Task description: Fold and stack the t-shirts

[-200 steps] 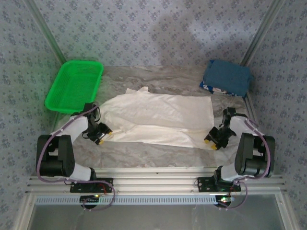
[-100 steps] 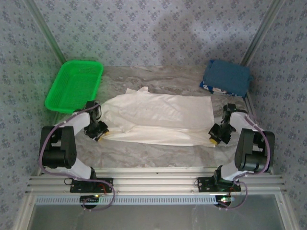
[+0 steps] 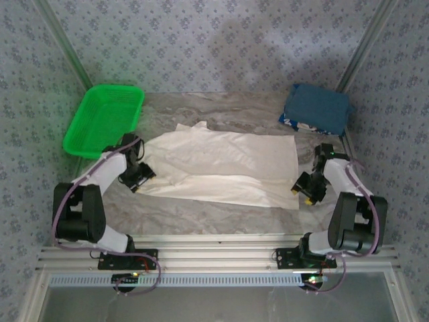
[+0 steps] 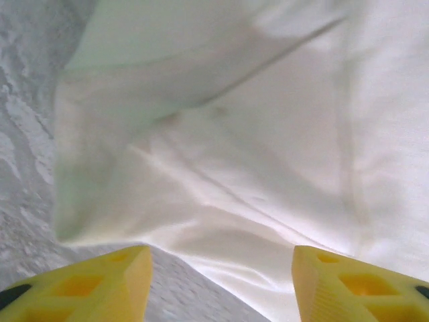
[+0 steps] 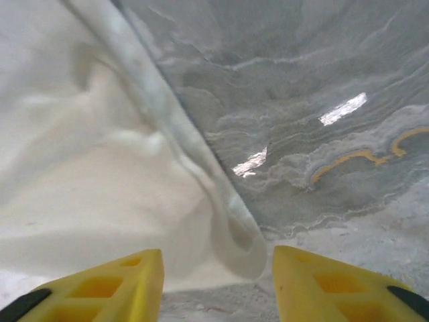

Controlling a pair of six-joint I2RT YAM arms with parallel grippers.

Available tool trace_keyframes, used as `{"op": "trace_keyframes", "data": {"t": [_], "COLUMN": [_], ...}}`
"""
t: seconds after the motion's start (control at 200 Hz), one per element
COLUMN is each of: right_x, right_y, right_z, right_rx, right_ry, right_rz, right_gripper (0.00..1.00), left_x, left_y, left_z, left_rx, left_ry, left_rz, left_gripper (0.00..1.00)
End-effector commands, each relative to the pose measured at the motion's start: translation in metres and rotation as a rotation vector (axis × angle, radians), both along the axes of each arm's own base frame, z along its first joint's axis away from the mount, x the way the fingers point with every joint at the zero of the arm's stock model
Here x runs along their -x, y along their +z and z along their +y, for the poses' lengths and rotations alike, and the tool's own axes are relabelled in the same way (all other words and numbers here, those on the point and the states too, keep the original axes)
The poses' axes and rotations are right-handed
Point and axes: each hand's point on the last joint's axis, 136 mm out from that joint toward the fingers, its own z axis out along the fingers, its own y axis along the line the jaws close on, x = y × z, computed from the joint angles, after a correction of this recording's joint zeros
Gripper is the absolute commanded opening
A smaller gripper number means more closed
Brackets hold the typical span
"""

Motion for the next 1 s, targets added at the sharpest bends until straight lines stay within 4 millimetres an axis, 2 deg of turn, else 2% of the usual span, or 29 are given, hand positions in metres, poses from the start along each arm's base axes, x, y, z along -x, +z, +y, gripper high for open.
{"op": "trace_keyframes", "data": {"t": [0.0, 0.09, 0.17, 0.295, 0.46, 0.495, 0.605, 0.784, 0.899, 0.994], "right_x": [-0.006, -0.017, -0.022, -0.03, -0.056, -0.06, -0.07, -0.078, -0.089, -0.102], "right_y": [0.031, 0.041, 0.038, 0.018, -0.002, -0.006, -0.016, -0.033, -0.04, -0.042], "right_z": [0.005, 0.027, 0.044, 0.06, 0.074, 0.075, 0.078, 0.079, 0.075, 0.073], "right_rx": [-0.008, -0.099, -0.171, -0.239, -0.301, -0.311, -0.31, -0.312, -0.298, -0.295], "right_ry": [-0.002, 0.04, 0.065, 0.063, 0.044, 0.04, 0.047, 0.04, 0.035, 0.035], "right_rz": [-0.072, -0.14, -0.142, -0.119, -0.115, -0.109, -0.077, -0.038, -0.047, -0.07], "right_gripper": [0.53, 0.51, 0.37, 0.18, 0.1, 0.09, 0.08, 0.08, 0.09, 0.12], "left_x": [-0.001, -0.005, -0.005, -0.007, -0.006, -0.011, -0.008, 0.001, -0.002, -0.003], "left_y": [0.031, 0.038, 0.034, 0.025, 0.006, 0.007, 0.003, -0.008, -0.011, -0.01], "left_z": [-0.015, -0.041, -0.067, -0.091, -0.116, -0.123, -0.13, -0.13, -0.129, -0.127], "left_rx": [0.009, 0.056, 0.15, 0.189, 0.247, 0.263, 0.275, 0.287, 0.277, 0.266], "left_ry": [-0.026, -0.079, -0.091, -0.114, -0.133, -0.146, -0.157, -0.137, -0.129, -0.119], "left_rz": [-0.041, -0.056, -0.051, -0.046, 0.006, -0.014, 0.002, 0.029, 0.034, 0.036], "left_gripper": [0.59, 0.6, 0.57, 0.5, 0.4, 0.37, 0.31, 0.3, 0.32, 0.39]}}
